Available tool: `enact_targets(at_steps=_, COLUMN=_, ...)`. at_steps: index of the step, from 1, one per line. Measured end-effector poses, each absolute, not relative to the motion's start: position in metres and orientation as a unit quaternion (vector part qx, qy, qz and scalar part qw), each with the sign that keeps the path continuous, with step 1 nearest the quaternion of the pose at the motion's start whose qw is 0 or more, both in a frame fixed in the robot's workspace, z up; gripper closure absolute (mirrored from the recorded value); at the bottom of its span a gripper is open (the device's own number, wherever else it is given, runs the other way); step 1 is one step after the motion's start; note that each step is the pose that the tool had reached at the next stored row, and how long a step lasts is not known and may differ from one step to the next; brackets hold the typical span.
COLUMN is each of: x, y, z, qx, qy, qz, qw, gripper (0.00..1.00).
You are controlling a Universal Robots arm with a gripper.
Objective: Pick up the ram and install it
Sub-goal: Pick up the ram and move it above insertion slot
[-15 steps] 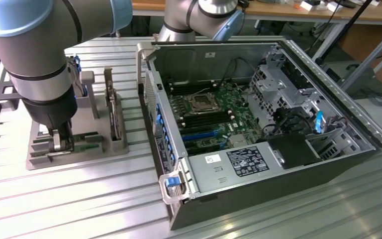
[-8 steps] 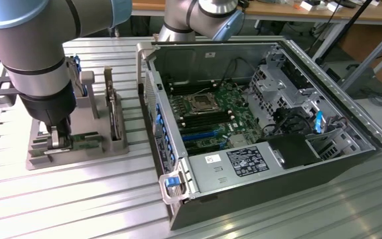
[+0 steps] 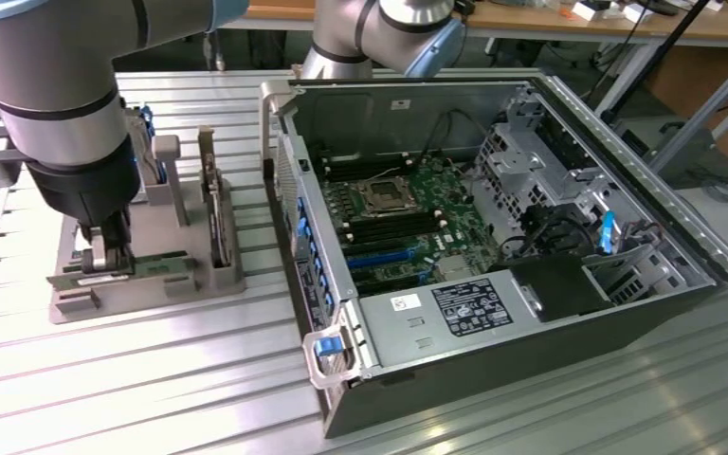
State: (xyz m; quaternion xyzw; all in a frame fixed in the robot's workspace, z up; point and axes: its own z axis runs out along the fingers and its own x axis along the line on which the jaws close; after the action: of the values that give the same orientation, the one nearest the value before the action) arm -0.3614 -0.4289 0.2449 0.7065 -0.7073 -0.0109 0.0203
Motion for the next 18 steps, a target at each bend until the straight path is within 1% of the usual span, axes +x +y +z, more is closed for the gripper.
enact_targets(at_steps=18, x=-0.361, y=-0.429, z=0.285, qx=0.707, qy=-0.707, qz=-0.011, qw=0.02, gripper=0.88)
